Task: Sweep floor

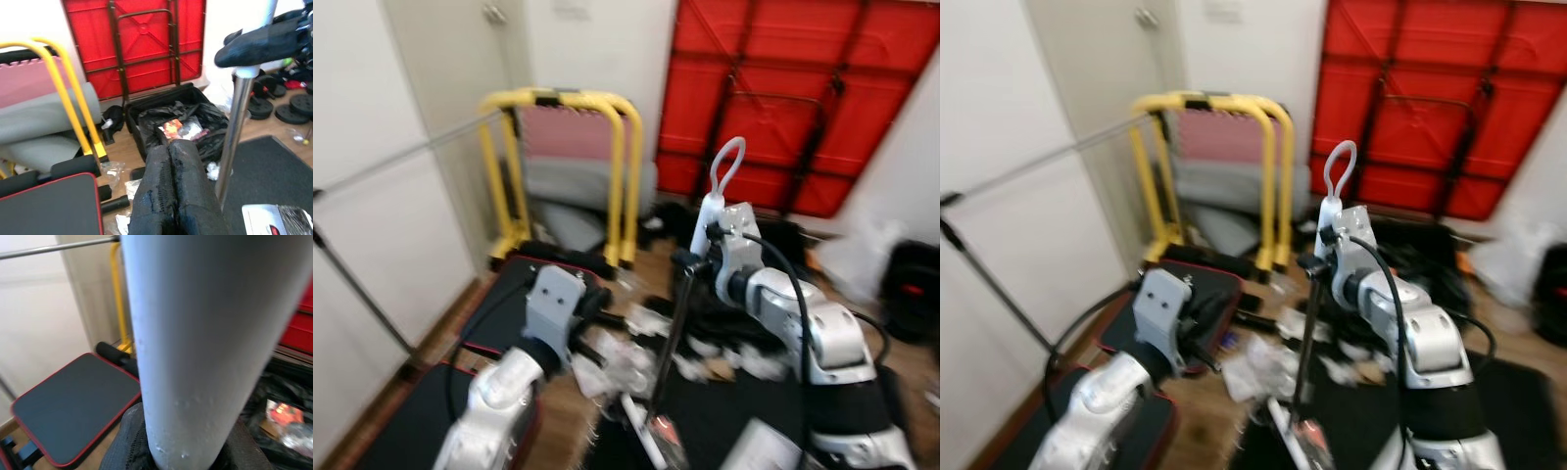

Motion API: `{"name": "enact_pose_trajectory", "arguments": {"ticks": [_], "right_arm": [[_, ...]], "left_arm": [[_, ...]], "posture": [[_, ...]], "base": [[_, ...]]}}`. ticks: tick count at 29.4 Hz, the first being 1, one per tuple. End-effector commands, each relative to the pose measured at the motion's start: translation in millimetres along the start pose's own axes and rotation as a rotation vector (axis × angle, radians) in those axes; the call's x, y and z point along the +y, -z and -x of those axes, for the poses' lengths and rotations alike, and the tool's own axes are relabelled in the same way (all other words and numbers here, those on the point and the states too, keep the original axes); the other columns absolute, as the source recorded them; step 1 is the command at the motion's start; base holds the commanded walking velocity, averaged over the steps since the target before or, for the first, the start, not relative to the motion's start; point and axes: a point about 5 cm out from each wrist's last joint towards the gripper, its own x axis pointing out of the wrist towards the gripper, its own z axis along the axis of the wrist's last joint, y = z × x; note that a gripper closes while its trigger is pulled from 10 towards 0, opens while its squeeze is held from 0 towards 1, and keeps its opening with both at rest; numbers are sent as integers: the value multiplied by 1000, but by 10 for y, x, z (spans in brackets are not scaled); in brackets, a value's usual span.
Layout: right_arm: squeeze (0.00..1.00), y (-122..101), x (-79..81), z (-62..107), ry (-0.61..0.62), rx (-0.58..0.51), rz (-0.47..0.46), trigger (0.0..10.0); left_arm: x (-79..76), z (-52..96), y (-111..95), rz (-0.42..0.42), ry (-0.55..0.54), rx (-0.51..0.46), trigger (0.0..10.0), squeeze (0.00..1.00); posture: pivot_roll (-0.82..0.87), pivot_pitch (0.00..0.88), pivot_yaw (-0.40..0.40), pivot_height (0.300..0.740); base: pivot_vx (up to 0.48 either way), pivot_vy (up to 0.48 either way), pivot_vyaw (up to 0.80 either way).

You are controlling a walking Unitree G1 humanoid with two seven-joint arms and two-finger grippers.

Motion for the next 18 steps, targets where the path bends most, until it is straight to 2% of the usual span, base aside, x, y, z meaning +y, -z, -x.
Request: {"name": "enact_pose_trajectory", "arguments": {"ticks": [1,9,18], "right_arm": [[0,-123,-16,5,9,-71,-15,10000],[0,-214,-46,-17,42,-173,-120,10000],[0,-276,-27,-12,33,-226,-158,10000]], "left_arm": [[-17,5,-12,2,-4,2,10000,0],[-24,27,-25,14,-4,0,10000,0],[-33,53,-39,37,-9,-4,10000,0]], "posture": [[-92,0,-66,740],[-87,0,-67,740],[-85,0,-71,740]], "base": [[0,0,-800],[0,0,-800],[0,0,-800]]}}
